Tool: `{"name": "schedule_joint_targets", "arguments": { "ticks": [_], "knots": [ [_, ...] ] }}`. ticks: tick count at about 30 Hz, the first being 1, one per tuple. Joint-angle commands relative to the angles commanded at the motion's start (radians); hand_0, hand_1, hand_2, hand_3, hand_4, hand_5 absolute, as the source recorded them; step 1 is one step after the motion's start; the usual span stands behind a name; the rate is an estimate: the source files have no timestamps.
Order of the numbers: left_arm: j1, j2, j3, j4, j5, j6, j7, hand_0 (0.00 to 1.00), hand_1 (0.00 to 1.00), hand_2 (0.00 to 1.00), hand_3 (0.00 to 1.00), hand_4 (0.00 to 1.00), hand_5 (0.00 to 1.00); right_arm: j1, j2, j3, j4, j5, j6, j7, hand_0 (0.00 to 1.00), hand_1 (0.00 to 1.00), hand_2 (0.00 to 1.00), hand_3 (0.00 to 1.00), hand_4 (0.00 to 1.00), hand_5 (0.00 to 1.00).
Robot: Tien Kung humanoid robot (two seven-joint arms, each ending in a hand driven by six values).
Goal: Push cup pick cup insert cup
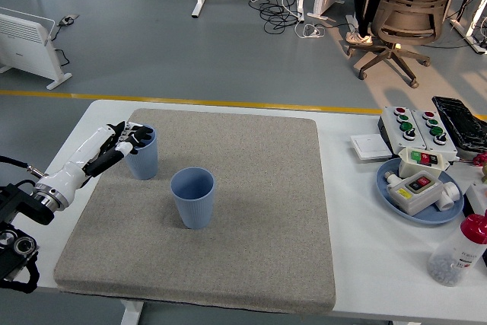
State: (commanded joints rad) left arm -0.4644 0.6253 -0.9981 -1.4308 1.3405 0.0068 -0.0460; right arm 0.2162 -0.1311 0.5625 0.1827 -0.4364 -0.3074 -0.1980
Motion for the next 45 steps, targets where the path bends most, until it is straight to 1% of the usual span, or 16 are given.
{"name": "schedule_joint_targets", "arguments": {
  "ticks": [2,3,5,8,9,10,17,24,26,27,32,33,34,38,39,45],
  "knots": [
    [-0.029,0.025,0.020,-0.022,0.083,-0.046,0.015,0.727,0.809,0.895,0.889,0.925,0.812,0.000,-0.001,-0.001,0.000,0.002,-0.001,0.000,0.665,0.605,0.626,0.572,0.101,0.485],
    [-0.032,0.028,0.022,-0.024,0.118,-0.052,0.016,0.871,0.901,0.984,0.976,0.953,0.748,0.000,-0.001,-0.001,0.000,0.003,-0.001,0.000,0.665,0.605,0.624,0.572,0.103,0.484],
    [-0.092,0.059,0.074,-0.038,0.183,-0.107,0.032,0.871,0.901,0.984,0.976,0.953,0.748,-0.001,-0.002,-0.004,0.001,0.010,-0.002,0.000,0.665,0.605,0.624,0.572,0.103,0.484],
    [-0.169,0.073,0.145,-0.035,0.236,-0.155,0.039,0.871,0.901,0.984,0.976,0.953,0.748,-0.002,-0.002,-0.003,0.002,0.008,-0.003,-0.003,0.665,0.605,0.624,0.572,0.103,0.484],
    [-0.192,0.074,0.168,-0.033,0.253,-0.168,0.043,0.982,0.978,0.998,0.998,0.987,0.638,-0.002,-0.002,-0.003,0.002,0.008,-0.003,-0.004,0.665,0.605,0.624,0.572,0.105,0.485],
    [-0.216,0.075,0.194,-0.031,0.275,-0.182,0.047,0.982,0.978,0.998,0.998,0.987,0.638,-0.003,-0.002,-0.003,0.002,0.008,-0.004,-0.005,0.665,0.605,0.624,0.572,0.105,0.485],
    [-0.391,0.041,0.385,0.035,0.401,-0.288,0.061,0.980,0.975,0.998,0.998,0.967,0.553,-0.010,-0.003,-0.004,0.005,0.008,-0.006,-0.008,0.665,0.605,0.624,0.572,0.108,0.483],
    [-0.504,-0.017,0.509,0.114,0.425,-0.380,0.062,0.909,0.943,0.998,0.998,0.934,0.454,-0.017,-0.004,-0.004,0.007,0.006,-0.010,-0.010,0.665,0.605,0.623,0.573,0.110,0.484],
    [-0.521,-0.034,0.524,0.136,0.429,-0.385,0.058,0.909,0.943,0.998,0.998,0.934,0.454,-0.020,-0.005,-0.003,0.007,0.006,-0.011,-0.010,0.665,0.605,0.623,0.573,0.110,0.484],
    [-0.526,-0.039,0.528,0.143,0.428,-0.386,0.057,0.854,0.910,0.998,0.998,0.899,0.364,-0.020,-0.005,-0.003,0.008,0.005,-0.011,-0.010,0.666,0.605,0.623,0.574,0.111,0.484],
    [-0.558,-0.071,0.558,0.197,0.427,-0.404,0.049,0.854,0.910,0.998,0.998,0.899,0.364,-0.024,-0.005,-0.001,0.008,-0.002,-0.011,-0.012,0.666,0.605,0.623,0.574,0.111,0.484],
    [-0.565,-0.076,0.564,0.208,0.431,-0.410,0.049,0.702,0.827,0.939,0.931,0.824,0.267,-0.024,-0.005,-0.001,0.008,-0.002,-0.012,-0.011,0.666,0.605,0.623,0.574,0.112,0.484],
    [-0.569,-0.079,0.568,0.216,0.433,-0.414,0.048,0.702,0.827,0.939,0.931,0.824,0.267,-0.024,-0.006,-0.001,0.009,-0.003,-0.012,-0.011,0.666,0.605,0.623,0.574,0.112,0.484],
    [-0.578,-0.080,0.574,0.229,0.450,-0.425,0.049,0.702,0.827,0.939,0.931,0.824,0.267,-0.024,-0.006,-0.001,0.009,-0.001,-0.013,-0.010,0.666,0.605,0.623,0.574,0.112,0.484],
    [-0.578,-0.079,0.573,0.228,0.454,-0.428,0.049,0.463,0.668,0.817,0.725,0.752,0.195,-0.025,-0.007,-0.002,0.009,0.001,-0.013,-0.009,0.666,0.605,0.621,0.573,0.113,0.484],
    [-0.582,-0.075,0.571,0.227,0.466,-0.446,0.051,0.463,0.668,0.817,0.725,0.752,0.195,-0.025,-0.007,-0.001,0.009,-0.002,-0.013,-0.009,0.666,0.605,0.621,0.573,0.113,0.484]
  ]
}}
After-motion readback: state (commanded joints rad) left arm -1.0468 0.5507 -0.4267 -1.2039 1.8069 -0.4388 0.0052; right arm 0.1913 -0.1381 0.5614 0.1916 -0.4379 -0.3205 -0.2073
